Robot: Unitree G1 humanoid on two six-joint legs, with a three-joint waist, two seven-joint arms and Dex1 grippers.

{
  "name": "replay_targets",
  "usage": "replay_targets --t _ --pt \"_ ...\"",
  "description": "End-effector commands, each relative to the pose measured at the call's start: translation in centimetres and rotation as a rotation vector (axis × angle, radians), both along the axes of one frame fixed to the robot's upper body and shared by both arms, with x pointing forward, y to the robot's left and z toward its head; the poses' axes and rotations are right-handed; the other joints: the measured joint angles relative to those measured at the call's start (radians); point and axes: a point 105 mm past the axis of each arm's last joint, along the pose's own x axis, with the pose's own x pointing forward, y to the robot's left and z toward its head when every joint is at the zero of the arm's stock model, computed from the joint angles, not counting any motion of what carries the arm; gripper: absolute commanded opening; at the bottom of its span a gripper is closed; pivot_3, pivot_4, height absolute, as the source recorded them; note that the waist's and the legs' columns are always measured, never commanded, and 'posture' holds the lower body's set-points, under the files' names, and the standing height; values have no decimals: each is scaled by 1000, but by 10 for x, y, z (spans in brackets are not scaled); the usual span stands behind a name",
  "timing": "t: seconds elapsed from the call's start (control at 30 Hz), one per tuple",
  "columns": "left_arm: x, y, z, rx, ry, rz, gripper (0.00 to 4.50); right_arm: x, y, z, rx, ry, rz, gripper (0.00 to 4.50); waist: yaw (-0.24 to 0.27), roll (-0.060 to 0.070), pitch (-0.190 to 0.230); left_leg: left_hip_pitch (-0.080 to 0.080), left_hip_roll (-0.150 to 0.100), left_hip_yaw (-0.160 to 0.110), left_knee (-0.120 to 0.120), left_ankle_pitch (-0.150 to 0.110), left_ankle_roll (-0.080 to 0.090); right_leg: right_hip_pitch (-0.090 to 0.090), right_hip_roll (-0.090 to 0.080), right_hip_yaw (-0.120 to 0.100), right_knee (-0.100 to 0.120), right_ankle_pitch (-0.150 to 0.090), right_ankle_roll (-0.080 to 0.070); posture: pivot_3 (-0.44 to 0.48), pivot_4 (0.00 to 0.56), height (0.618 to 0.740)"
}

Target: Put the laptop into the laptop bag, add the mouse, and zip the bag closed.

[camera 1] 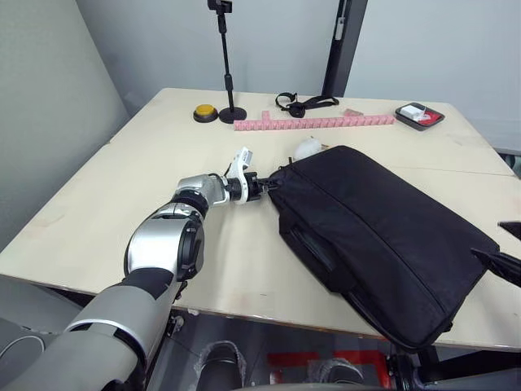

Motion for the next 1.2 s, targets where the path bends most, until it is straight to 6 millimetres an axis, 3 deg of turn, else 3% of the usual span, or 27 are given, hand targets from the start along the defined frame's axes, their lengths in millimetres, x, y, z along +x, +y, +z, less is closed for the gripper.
replay_targets --t 0.03,0.37,0.53,0.7,0.93,1.2 --pt "2 9 47 -97 -98 -64 40 -5 -7 -14 82 80 2 4500 -1 0 0 0 0 0 0 0 0 0 0 0 0 0 0 0 150 739" --pt "-14 25 60 -190 -63 -132 40 -14 -12 -82 304 319 -44 4500 6 1 0 -3 -1 -3 0 0 0 2 -3 -5 -2 -1 -1 0 150 739" --pt "-18 33 63 -222 -59 -93 40 -18 7 -122 385 448 -23 4500 2 2 0 -3 0 -4 0 0 0 1 -2 -7 -1 -1 -2 0 150 739" --pt "-18 39 59 -222 -49 -49 40 -14 14 -132 410 469 -2 4500 1 2 0 -4 0 -4 1 0 0 2 -3 -7 -1 -1 -2 0 150 739" --pt "-22 39 57 -213 -49 -50 40 10 26 -137 433 460 39 4500 -2 2 0 -4 0 -4 2 0 0 2 -2 -7 1 -1 -2 0 150 739" --pt "-32 49 57 -177 -65 -54 0 43 28 -115 417 340 85 1985 -15 3 0 -4 0 -4 3 1 1 2 -2 -7 2 -1 -2 0 150 739"
